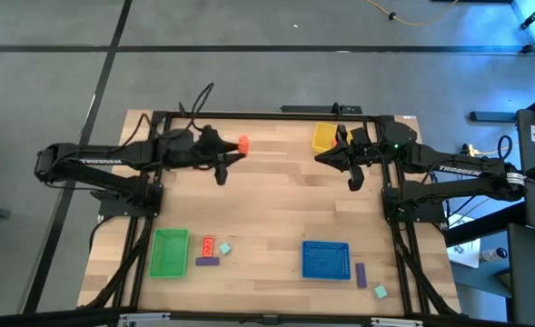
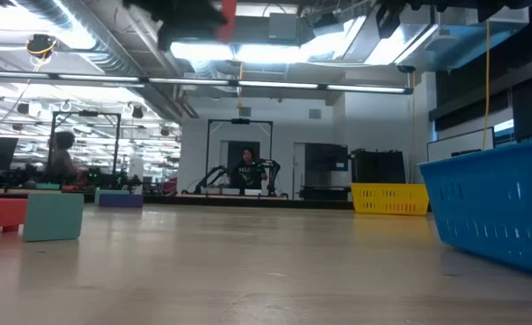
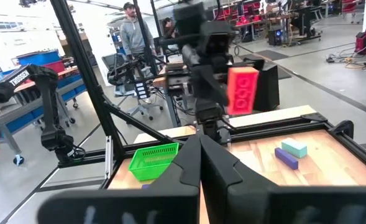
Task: Sort & place blocks by color
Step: Put the top orange gamepiece into the yellow bin
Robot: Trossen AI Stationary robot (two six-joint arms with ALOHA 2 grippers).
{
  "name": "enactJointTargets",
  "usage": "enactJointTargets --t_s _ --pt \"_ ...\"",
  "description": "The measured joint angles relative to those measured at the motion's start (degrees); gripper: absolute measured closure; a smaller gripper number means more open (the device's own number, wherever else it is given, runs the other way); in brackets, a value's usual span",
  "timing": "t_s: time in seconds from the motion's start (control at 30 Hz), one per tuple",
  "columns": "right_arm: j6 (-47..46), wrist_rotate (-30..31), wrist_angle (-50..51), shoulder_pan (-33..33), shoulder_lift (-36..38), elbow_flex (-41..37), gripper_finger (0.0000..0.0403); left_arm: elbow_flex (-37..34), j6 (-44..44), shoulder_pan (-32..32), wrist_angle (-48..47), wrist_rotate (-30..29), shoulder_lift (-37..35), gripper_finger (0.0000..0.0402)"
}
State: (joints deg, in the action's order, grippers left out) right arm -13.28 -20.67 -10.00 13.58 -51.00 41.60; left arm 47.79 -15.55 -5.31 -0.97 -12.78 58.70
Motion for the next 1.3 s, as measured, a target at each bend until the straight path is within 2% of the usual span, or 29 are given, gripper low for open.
enactJointTargets --t_s 0.17,0.37,0.6,0.73,0.93,1.07,1.17,1.3 --pt "-0.02 -0.01 -0.04 0.00 0.00 0.00 0.0402 -0.04 1.11 4.73 8.44 0.26 2.49 0.0285" --pt "-0.46 0.00 -0.04 0.00 0.00 0.00 0.0390 -0.07 2.47 6.54 9.79 0.38 4.04 0.0285" --pt "-10.60 3.19 -0.27 0.00 -1.00 0.02 0.0358 -0.07 2.65 6.88 10.14 0.38 4.04 0.0285" --pt "-13.55 3.20 -2.37 -0.02 -3.15 0.02 0.0308 -0.07 3.54 6.85 10.04 0.38 4.04 0.0285" --pt "-15.88 3.21 -9.39 -0.81 -7.82 0.02 0.0190 -0.07 4.13 6.83 9.94 0.40 4.04 0.0285" --pt "-12.38 3.09 -11.25 -3.49 -11.46 2.54 0.0127 -0.07 4.13 6.83 10.15 2.47 4.23 0.0285" --pt "-7.23 4.96 -10.75 -5.78 -15.13 5.96 0.0104 -0.03 4.13 6.83 12.46 4.04 6.21 0.0285" --pt "-2.06 9.19 -9.19 -7.50 -20.37 10.75 0.0100 0.05 3.11 6.85 16.48 5.55 9.51 0.0285"
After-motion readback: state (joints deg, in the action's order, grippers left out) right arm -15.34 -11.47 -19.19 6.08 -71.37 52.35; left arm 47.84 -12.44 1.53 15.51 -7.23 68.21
